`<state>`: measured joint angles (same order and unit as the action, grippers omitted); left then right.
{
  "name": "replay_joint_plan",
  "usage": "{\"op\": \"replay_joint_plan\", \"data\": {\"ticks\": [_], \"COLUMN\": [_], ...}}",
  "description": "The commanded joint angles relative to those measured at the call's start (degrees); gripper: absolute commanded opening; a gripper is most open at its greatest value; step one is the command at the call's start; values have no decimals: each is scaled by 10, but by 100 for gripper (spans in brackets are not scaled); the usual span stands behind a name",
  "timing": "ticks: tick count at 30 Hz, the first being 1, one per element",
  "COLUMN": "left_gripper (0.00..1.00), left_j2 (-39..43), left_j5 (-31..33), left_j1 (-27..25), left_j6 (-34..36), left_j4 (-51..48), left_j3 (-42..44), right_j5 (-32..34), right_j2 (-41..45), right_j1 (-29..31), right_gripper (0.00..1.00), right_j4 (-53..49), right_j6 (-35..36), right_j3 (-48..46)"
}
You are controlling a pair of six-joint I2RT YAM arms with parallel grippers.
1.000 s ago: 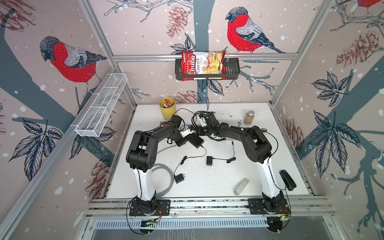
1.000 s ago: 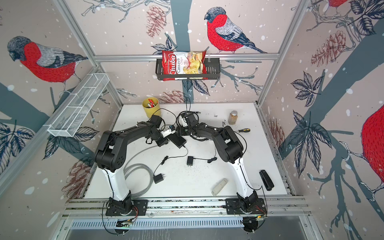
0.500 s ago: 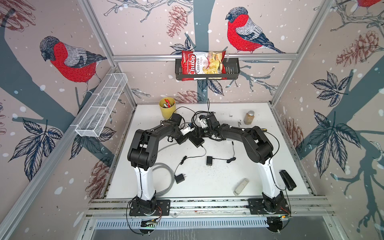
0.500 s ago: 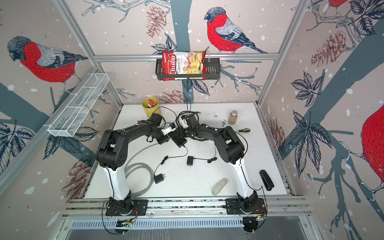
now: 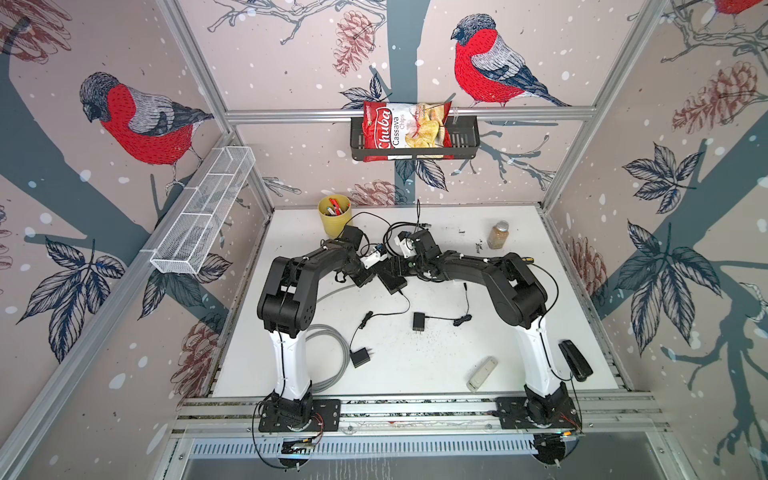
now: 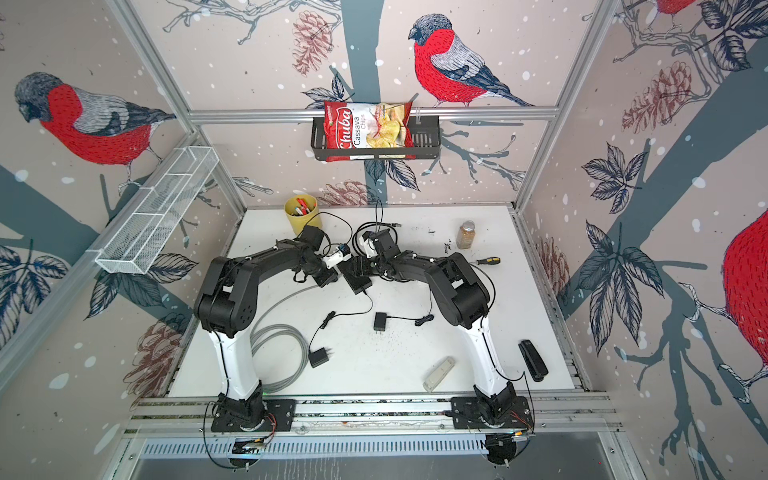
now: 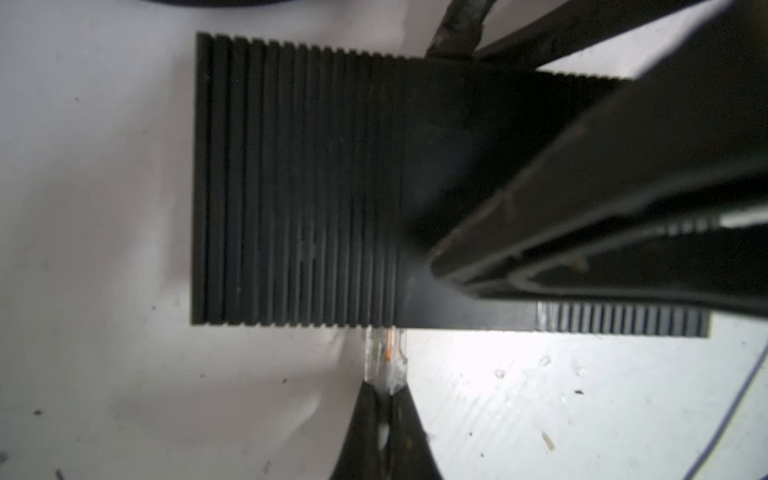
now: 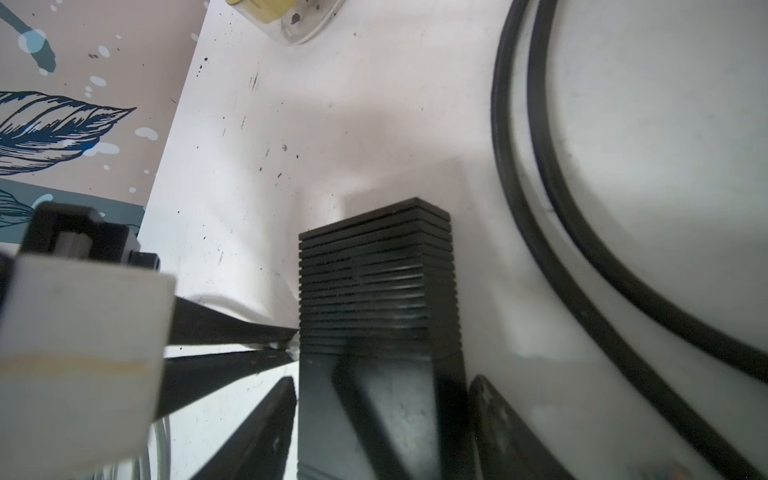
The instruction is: Insert the plug into the switch port
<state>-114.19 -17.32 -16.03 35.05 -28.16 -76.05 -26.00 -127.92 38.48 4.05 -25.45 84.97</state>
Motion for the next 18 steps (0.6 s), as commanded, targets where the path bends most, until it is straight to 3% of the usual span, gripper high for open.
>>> {"op": "replay_joint_plan", "data": {"ticks": [1, 18], "left_gripper": [0, 0], "left_j2": [10, 10], "left_j5": [12, 5], "left_j1": [-1, 7], "left_j6": [7, 30], "left_j4": [32, 38], "left_j3": [1, 15], "right_j5": [-28, -23], "right_j2": [-6, -11], "right_j1": [3, -3], "right_gripper": [65, 62], "right_j4": [-24, -34], "right_j6": [-9, -5], "right_j3": [5, 5]}}
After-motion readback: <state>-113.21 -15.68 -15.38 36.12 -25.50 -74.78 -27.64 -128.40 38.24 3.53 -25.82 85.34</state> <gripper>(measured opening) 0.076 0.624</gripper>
